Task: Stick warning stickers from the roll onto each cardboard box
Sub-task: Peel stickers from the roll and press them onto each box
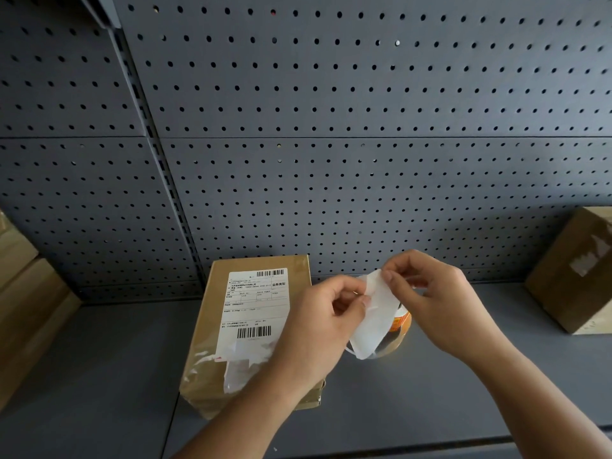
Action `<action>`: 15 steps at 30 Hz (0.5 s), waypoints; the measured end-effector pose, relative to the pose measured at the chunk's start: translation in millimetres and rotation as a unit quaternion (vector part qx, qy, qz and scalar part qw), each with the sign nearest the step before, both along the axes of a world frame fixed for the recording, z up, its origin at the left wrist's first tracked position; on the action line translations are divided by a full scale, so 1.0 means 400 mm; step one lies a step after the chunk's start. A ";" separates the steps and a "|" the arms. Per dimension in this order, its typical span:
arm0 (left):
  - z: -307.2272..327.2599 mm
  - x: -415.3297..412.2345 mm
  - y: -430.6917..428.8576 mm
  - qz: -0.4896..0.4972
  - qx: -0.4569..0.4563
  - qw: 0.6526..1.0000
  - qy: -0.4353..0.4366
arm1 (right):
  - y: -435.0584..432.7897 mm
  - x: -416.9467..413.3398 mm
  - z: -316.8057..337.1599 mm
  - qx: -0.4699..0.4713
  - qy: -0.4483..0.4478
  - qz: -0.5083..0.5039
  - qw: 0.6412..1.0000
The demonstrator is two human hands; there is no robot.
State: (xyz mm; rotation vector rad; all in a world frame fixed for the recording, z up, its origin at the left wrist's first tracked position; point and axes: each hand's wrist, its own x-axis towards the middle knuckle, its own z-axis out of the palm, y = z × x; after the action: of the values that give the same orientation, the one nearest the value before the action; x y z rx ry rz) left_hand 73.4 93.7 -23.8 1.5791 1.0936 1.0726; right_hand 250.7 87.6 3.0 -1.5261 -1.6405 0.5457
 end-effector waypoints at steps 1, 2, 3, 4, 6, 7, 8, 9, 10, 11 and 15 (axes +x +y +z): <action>0.002 0.000 -0.001 -0.003 -0.007 1.000 0.004 | 0.006 0.006 0.001 0.002 0.013 -0.015 1.000; 0.002 0.000 -0.001 -0.005 -0.011 1.000 0.012 | 0.013 0.013 0.001 0.004 0.028 -0.032 0.999; 0.003 0.000 -0.001 -0.007 -0.016 1.000 0.021 | 0.020 0.022 0.003 0.009 0.041 -0.048 0.998; 0.004 0.001 -0.001 -0.008 -0.020 0.999 0.031 | 0.027 0.034 0.004 0.015 0.051 -0.064 0.997; 0.007 0.001 -0.003 -0.009 -0.022 0.998 0.054 | 0.039 0.057 0.009 0.028 0.063 -0.096 0.993; 0.008 0.002 -0.004 -0.010 -0.020 0.998 0.067 | 0.043 0.068 0.012 0.033 0.068 -0.110 0.991; 0.008 0.003 -0.005 -0.010 -0.018 0.997 0.080 | 0.046 0.077 0.016 0.041 0.070 -0.124 0.989; 0.010 0.004 -0.006 -0.011 -0.018 0.996 0.092 | 0.047 0.084 0.022 0.051 0.072 -0.138 0.987; 0.011 0.006 -0.007 -0.015 -0.018 0.994 0.103 | 0.048 0.090 0.029 0.061 0.072 -0.151 0.984; 0.012 0.007 -0.008 -0.020 -0.019 0.993 0.112 | 0.046 0.094 0.037 0.071 0.074 -0.162 0.981; 0.020 0.007 -0.014 -0.046 -0.006 0.989 0.142 | 0.027 0.089 0.061 0.109 0.086 -0.164 0.977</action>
State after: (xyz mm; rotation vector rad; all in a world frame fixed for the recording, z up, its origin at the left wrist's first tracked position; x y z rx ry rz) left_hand 76.2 88.0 -15.9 1.7934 1.1978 0.7927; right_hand 286.5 98.3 27.2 -1.4992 -1.2402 0.2973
